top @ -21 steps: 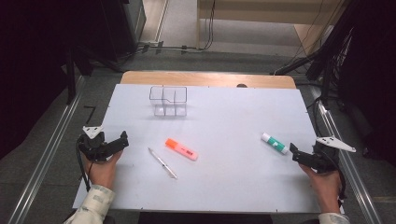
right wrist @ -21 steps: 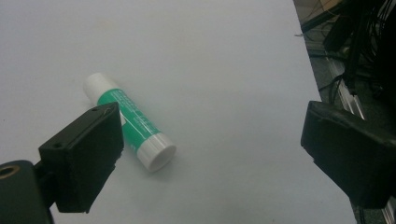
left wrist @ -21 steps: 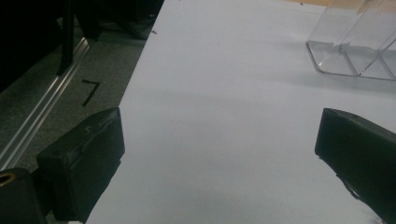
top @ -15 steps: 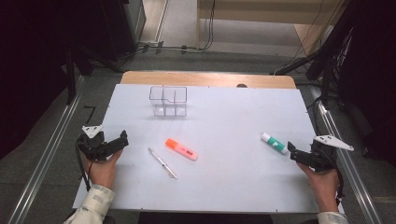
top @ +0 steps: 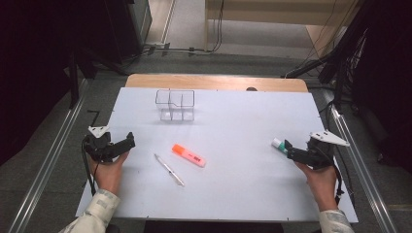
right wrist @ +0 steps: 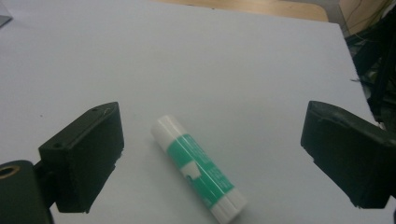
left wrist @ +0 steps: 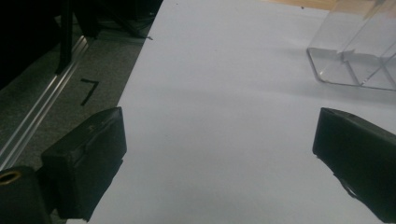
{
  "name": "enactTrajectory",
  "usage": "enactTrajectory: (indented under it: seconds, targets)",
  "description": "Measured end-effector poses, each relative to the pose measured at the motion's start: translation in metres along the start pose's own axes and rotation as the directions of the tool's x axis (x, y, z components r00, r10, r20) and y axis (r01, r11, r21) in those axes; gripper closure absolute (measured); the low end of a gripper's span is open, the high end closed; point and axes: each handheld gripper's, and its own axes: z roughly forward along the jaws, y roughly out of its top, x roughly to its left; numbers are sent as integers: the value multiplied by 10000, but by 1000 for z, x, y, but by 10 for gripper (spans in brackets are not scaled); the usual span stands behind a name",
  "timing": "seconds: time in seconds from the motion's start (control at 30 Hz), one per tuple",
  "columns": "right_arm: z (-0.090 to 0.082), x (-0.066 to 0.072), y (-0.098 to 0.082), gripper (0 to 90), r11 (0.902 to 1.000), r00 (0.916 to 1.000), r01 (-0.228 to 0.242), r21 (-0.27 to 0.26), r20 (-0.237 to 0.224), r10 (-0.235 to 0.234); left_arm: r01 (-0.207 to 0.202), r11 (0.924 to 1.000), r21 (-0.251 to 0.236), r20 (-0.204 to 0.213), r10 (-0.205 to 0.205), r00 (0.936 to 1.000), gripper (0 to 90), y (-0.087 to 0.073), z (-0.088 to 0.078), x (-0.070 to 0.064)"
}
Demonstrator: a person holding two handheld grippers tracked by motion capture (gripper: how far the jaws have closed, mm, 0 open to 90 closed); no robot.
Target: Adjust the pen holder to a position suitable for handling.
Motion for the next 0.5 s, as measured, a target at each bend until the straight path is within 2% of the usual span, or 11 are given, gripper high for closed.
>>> enactTrajectory:
  seconds: [0.03,0.1,0.27,0.3,0.33,0.43,0.5]
  targets:
    - [4,9,5,47,9999,9999,111,-30,-96,-111,-21,10000,-12,-34,21,10000,39,1,2,-1]
    - [9,17,10,46,9996,9996,258,-91,-85,-259,79,9999,124,45,-79,10000,40,5,8,-3]
    - [26,38,19,47,9992,9983,399,-20,-417,-399,137,9997,212,83,-139,9999,40,10,18,-6]
    - [26,38,19,47,9992,9983,399,-20,-417,-399,137,9997,212,83,-139,9999,40,10,18,-6]
    - [33,46,23,47,9985,9972,538,39,-529,-536,110,9996,244,105,-113,9999,40,11,19,-6]
    - [43,58,31,52,9982,9957,601,44,-716,-596,139,9994,328,69,-141,9999,42,12,26,-8]
    - [46,61,34,52,9977,9945,677,-13,-802,-676,114,9991,403,68,-117,9999,42,13,28,-8]
